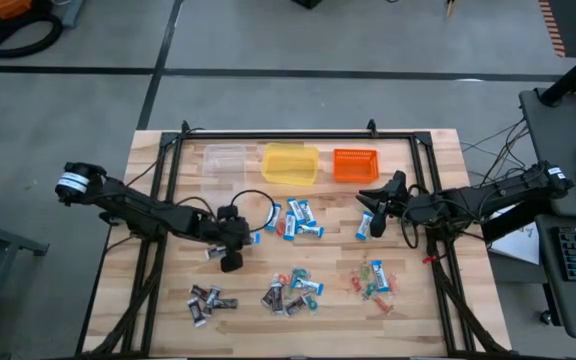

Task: Sort candy
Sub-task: Put the white chocolate into the transparent bin

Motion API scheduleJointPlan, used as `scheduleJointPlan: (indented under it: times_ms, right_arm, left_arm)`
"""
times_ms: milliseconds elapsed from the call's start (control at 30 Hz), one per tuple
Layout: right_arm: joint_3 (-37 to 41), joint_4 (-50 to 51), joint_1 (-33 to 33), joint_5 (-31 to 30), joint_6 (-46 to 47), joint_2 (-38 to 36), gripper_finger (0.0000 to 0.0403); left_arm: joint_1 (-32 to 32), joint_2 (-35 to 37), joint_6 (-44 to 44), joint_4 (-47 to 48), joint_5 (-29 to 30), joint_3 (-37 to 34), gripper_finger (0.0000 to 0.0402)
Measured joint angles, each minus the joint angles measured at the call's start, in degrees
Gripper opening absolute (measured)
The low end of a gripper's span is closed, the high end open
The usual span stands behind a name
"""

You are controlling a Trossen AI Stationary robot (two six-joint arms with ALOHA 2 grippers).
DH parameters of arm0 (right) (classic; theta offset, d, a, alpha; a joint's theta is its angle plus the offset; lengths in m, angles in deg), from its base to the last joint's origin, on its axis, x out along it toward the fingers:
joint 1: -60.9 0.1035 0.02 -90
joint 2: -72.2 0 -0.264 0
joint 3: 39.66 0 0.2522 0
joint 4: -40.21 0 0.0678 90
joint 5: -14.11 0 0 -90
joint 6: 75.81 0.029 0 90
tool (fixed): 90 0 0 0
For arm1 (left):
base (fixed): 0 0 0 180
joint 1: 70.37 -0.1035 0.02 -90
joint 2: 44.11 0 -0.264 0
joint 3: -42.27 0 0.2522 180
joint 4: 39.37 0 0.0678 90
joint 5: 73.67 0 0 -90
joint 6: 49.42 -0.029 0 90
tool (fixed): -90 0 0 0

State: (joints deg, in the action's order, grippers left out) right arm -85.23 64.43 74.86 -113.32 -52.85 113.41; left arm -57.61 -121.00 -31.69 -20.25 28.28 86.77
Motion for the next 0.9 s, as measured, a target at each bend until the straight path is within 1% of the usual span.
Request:
scheduleJointPlan:
  times_ms: [200, 300, 367, 567, 900]
  right_arm:
    - [0.00, 0.00, 0.02, 0.02, 0.00, 0.18, 0.0068]
    - [0.00, 0.03, 0.02, 0.04, 0.00, 0.20, 0.0068]
    - [0.00, 0.01, 0.02, 0.04, 0.00, 0.20, 0.0068]
    - [0.00, 0.00, 0.02, 0.04, 0.00, 0.20, 0.0068]
    - [0.00, 0.01, 0.02, 0.04, 0.00, 0.20, 0.0068]
  left_arm:
    - [0.00, 1.12, -2.41, -5.30, 0.08, 0.04, 0.0030]
    - [-0.02, 1.56, -2.46, -6.88, 0.13, 0.09, 0.0008]
    - [-0.02, 1.95, -2.22, -7.52, 0.24, 0.11, 0.0001]
    - [-0.04, 2.30, -2.03, -10.23, 0.48, 0.17, 0.0001]
    - [0.07, 2.13, -3.75, -10.09, 0.48, 0.17, 0.0001]
